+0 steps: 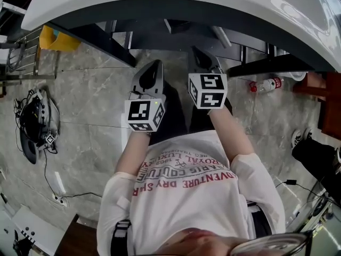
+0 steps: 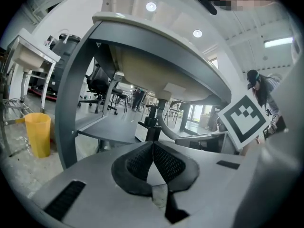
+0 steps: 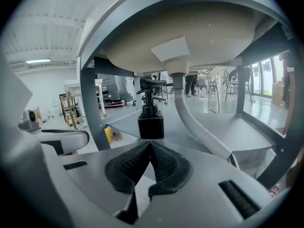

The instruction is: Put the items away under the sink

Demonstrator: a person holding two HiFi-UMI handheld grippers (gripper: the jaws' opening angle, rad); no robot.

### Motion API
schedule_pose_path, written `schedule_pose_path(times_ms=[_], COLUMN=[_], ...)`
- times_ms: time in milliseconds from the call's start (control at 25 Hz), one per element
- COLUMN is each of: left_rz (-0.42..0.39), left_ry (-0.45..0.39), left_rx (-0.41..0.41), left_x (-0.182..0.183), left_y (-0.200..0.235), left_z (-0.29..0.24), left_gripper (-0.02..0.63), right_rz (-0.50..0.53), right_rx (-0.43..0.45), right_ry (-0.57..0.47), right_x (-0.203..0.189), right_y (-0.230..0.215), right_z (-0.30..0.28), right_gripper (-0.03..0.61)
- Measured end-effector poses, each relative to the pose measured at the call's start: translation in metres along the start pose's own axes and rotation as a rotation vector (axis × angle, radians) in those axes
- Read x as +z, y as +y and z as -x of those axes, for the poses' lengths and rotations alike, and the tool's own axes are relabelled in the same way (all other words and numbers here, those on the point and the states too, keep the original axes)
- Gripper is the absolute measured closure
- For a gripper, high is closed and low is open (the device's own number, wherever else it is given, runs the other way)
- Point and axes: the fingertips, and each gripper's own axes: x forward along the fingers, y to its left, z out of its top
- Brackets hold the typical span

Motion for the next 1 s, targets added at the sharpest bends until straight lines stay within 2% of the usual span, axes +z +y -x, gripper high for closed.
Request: schedule_pose_path(times_ms=[160,320,440,600,1000], left_rz=[-0.005,0.024,0.019,0.043,0.058], left_ry=[0.037,0.115,0.159,0.186,0.202], left_rx=[-0.016,-0.034,-0.03,-0.023,-0.039], left_x=[0.003,0.037,0.074,0.127,0.294], left_y=[-0.02,-0.039,-0.05,-0.063,-0.106], left_z=[-0.003,0.003,0.015,0.035,0.081], left_gripper=[0.591,0.591,0.591,0.591,0.591], right_rz=[-0.02,0.0,-0.008,-0.016,-0.055], right_rx=[0.033,0.083,0.13,0.146,0.073], right_ry=[-0.006,0.027,0.066,0.085,0.049], right_x=[0.007,0.04,0.067,0.109,0.275], right_y=[-0.002,0.009,0.026,0.046,0.048], right_z=[0.021,0.049,0.074,0.11,0.195], right_gripper=[0.554,0.554,0.554,0.554,0.554])
